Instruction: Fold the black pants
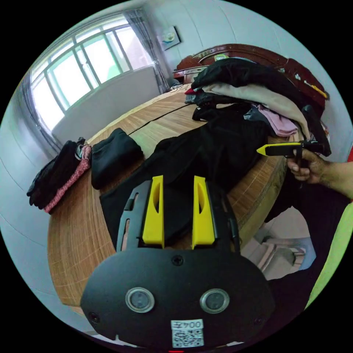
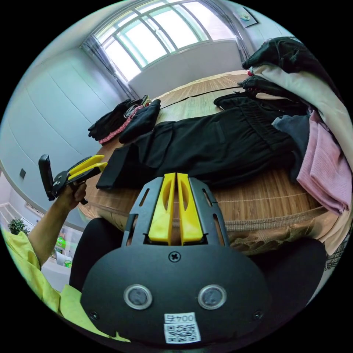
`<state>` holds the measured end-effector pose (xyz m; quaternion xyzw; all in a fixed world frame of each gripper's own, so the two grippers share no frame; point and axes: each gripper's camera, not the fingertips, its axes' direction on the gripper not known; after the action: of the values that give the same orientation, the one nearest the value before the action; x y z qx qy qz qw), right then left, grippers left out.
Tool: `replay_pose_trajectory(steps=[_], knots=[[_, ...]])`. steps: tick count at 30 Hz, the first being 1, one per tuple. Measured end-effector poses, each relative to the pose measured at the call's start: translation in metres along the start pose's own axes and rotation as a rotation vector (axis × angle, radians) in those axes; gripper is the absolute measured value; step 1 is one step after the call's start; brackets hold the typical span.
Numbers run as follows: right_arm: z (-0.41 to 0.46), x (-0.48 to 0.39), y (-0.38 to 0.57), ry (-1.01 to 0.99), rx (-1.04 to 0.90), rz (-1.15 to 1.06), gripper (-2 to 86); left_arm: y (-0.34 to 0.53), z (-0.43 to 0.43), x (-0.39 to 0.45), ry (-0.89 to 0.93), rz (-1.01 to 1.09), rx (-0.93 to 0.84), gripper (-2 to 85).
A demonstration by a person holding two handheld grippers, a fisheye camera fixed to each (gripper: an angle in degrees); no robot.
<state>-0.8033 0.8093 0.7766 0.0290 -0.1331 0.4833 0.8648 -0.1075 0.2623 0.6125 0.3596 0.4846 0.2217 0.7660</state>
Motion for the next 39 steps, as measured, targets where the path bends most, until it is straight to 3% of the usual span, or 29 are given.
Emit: replay_pose_trajectory(steps=[3,5,8,10,12,16,19,21,22,24,26,29,31,34,36,39], knots=[[0.012,-0.017,-0.003,-0.036,-0.017,0.001,-0.4,-0.005,-0.019,-0.004,0.132,-0.023,0.046,11.1],[0.017,-0.041,-0.006,-0.038,0.001,-0.033,-0.6,-0.014,-0.029,0.005,0.118,-0.004,0.06,10.8],[0.024,-0.087,-0.016,-0.016,0.017,-0.164,-0.7,-0.014,-0.035,-0.01,-0.086,-0.08,0.017,9.3],[0.033,-0.117,-0.025,-0.005,0.02,-0.237,-0.7,0.009,-0.026,-0.058,-0.264,-0.233,-0.075,8.1],[0.047,-0.15,-0.037,-0.009,-0.006,-0.305,-0.7,0.036,-0.015,-0.107,-0.305,-0.41,-0.179,7.9],[0.101,-0.242,-0.063,0.071,-0.124,-0.535,-0.7,0.091,0.008,-0.169,-0.212,-0.66,-0.301,9.2],[0.155,-0.296,-0.061,0.137,-0.358,-0.756,-0.7,0.091,0.001,-0.167,-0.26,-0.626,-0.306,9.2],[0.173,-0.312,-0.048,0.195,-0.403,-0.874,-0.7,0.091,-0.002,-0.165,-0.288,-0.601,-0.315,9.1],[0.186,-0.311,-0.04,0.312,-0.458,-0.937,-0.7,0.094,-0.005,-0.169,-0.281,-0.604,-0.318,9.1],[0.197,-0.284,-0.046,0.527,-0.46,-0.863,-0.7,0.101,-0.011,-0.179,-0.24,-0.631,-0.307,9.3],[0.176,-0.212,-0.076,0.63,-0.402,-0.48,-0.7,0.111,-0.018,-0.192,-0.183,-0.674,-0.29,9.5],[0.114,-0.146,-0.083,0.517,-0.23,-0.129,-0.7,0.125,-0.027,-0.209,-0.113,-0.725,-0.269,9.6],[0.086,-0.145,-0.07,0.427,-0.114,-0.116,-0.7,0.13,-0.032,-0.216,-0.102,-0.727,-0.269,9.6],[0.068,-0.179,-0.04,0.276,0.0,-0.285,-0.7,0.131,-0.039,-0.221,-0.108,-0.717,-0.277,9.3],[0.079,-0.201,-0.027,0.114,-0.092,-0.417,-0.7,0.135,-0.043,-0.226,-0.099,-0.744,-0.272,9.1],[0.114,-0.199,-0.019,0.236,-0.273,-0.391,-0.7,0.142,-0.053,-0.232,-0.089,-0.799,-0.249,8.2]])
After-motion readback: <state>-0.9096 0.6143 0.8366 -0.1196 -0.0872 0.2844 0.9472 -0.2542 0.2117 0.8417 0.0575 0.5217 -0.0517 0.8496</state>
